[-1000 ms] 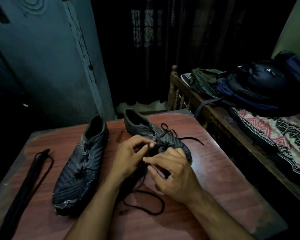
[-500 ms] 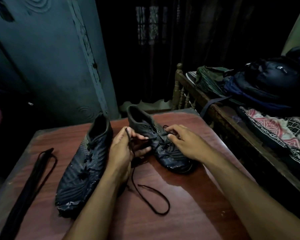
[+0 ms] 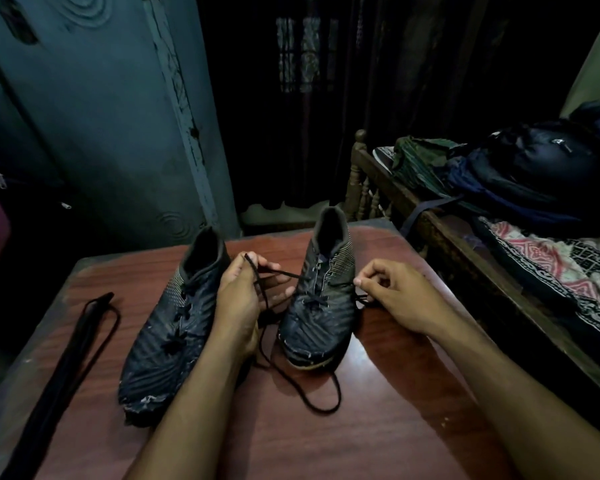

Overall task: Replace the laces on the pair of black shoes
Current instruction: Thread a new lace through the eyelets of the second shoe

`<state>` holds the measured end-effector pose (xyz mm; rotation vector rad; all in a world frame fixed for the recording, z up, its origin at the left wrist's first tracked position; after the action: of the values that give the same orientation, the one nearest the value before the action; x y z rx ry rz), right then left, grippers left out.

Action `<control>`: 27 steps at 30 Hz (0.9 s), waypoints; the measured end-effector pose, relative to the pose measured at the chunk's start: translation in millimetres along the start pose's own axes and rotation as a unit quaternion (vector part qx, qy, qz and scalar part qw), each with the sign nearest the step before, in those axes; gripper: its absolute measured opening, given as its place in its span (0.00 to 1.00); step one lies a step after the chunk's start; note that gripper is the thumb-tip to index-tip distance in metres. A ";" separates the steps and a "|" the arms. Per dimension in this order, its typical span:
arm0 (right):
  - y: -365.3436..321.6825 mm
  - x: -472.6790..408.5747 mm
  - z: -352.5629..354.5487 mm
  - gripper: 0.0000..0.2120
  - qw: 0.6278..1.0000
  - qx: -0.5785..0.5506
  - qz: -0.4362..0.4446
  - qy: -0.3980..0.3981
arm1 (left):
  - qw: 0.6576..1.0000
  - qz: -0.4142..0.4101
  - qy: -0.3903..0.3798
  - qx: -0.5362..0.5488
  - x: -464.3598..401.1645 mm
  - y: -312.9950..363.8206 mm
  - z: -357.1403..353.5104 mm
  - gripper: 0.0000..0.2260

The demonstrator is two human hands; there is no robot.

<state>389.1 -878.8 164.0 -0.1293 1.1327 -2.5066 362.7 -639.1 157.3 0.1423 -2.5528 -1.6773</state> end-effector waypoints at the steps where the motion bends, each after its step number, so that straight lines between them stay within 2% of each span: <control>1: 1.5 2.1 -1.7 0.05 1.000 0.018 -0.002 0.023 | 0.999 0.006 -0.001 -0.037 1.7 0.3 0.8 0.15; 4: 4.0 13.8 -17.6 0.04 0.991 0.069 0.026 0.111 | 0.993 0.010 -0.001 -0.115 14.4 6.7 -0.2 0.13; 8: -5.3 35.2 -38.1 0.09 0.972 0.117 0.084 0.186 | 0.992 -0.022 -0.020 -0.126 39.7 24.8 -16.1 0.14; 12: -16.5 48.7 -45.7 0.08 0.959 0.150 0.146 0.193 | 0.965 -0.089 -0.108 -0.223 66.6 46.1 -28.5 0.14; 14: -18.8 52.7 -47.9 0.07 0.952 0.165 0.175 0.191 | 0.931 -0.131 -0.147 -0.308 79.9 59.7 -35.1 0.12; 16: -23.0 55.0 -48.0 0.07 0.944 0.173 0.202 0.196 | 0.882 -0.172 -0.184 -0.399 88.2 76.3 -42.7 0.10; 18: -30.8 58.3 -49.1 0.07 0.930 0.192 0.239 0.204 | 0.810 -0.218 -0.223 -0.497 92.3 92.5 -51.6 0.09; 20: -38.9 60.3 -55.4 0.09 0.910 0.219 0.289 0.202 | 0.731 -0.261 -0.251 -0.579 93.3 105.5 -61.8 0.12; 22: -44.5 62.4 -62.6 0.11 0.893 0.238 0.332 0.188 | 0.673 -0.286 -0.270 -0.627 94.7 114.9 -74.8 0.15; 24: -48.6 64.8 -64.8 0.12 0.885 0.237 0.360 0.178 | 0.648 -0.278 -0.302 -0.641 97.2 121.6 -90.4 0.13; 27: -53.1 71.1 -61.0 0.15 0.879 0.193 0.395 0.182 | 0.664 -0.243 -0.337 -0.622 94.2 126.0 -107.4 0.11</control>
<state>292.7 -831.2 157.1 0.7858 0.5811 -1.9599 278.2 -698.7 317.2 0.0923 -0.8932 -3.7675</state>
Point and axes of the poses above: each hand's wrist, its own x-axis away from the middle knuckle, its own z-axis out of the back of the hand, y = z × x, the point moved 3 cm from there along -x, towards the middle knuckle, and after that the axes turned 10 degrees about -y, right-handed, at the moved point
